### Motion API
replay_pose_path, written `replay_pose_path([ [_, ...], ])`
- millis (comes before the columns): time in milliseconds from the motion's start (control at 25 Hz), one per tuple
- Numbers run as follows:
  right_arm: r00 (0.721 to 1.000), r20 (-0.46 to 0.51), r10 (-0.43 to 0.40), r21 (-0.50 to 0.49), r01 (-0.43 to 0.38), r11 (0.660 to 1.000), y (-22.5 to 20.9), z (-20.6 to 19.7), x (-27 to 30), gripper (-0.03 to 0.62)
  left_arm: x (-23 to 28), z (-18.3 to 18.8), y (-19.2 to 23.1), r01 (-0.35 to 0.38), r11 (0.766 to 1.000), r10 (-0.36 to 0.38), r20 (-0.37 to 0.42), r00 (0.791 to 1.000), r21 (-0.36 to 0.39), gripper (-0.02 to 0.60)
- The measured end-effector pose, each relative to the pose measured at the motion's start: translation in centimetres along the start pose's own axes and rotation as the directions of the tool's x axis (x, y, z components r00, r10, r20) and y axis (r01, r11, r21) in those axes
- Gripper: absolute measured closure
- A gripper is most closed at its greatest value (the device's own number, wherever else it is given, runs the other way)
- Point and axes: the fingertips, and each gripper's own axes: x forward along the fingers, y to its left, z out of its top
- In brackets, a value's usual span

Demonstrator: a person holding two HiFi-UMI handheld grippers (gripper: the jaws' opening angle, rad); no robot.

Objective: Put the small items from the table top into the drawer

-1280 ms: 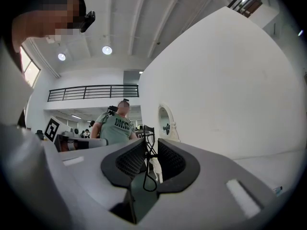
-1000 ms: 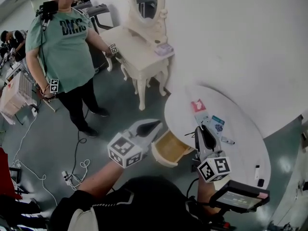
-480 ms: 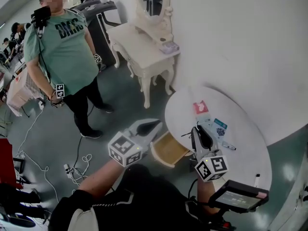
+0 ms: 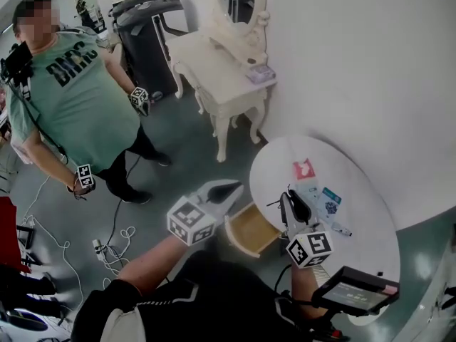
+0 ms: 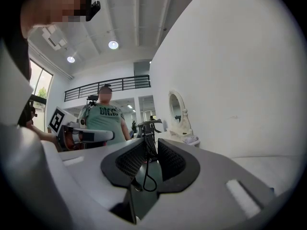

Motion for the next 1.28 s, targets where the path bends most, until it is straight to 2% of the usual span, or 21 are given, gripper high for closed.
replay_pose_path([
  [280,0.999,-0.052,0.016,0.001,-0.016,1.000,-0.3,-3.6,3.0,0.514,0.2,-2.9,3.3,-0.024,1.000,0.024,-0.024,0.999,-0.012,0.581],
  [520,0.988,-0.154,0.020,0.009,-0.019,1.000,-1.0,-8.7,4.2,0.514,1.4,-7.2,4.5,-0.016,0.998,0.011,-0.080,0.997,-0.059,0.581],
  [880,0.955,-0.285,0.077,-0.008,-0.083,0.997,0.1,-15.9,5.3,0.514,2.4,-14.4,6.1,-0.025,0.989,-0.003,-0.188,0.982,-0.145,0.581],
  [1280,0.907,-0.406,0.109,-0.023,-0.130,0.991,1.2,-23.4,5.6,0.514,2.5,-20.7,7.2,-0.026,0.981,-0.027,-0.268,0.963,-0.193,0.581],
])
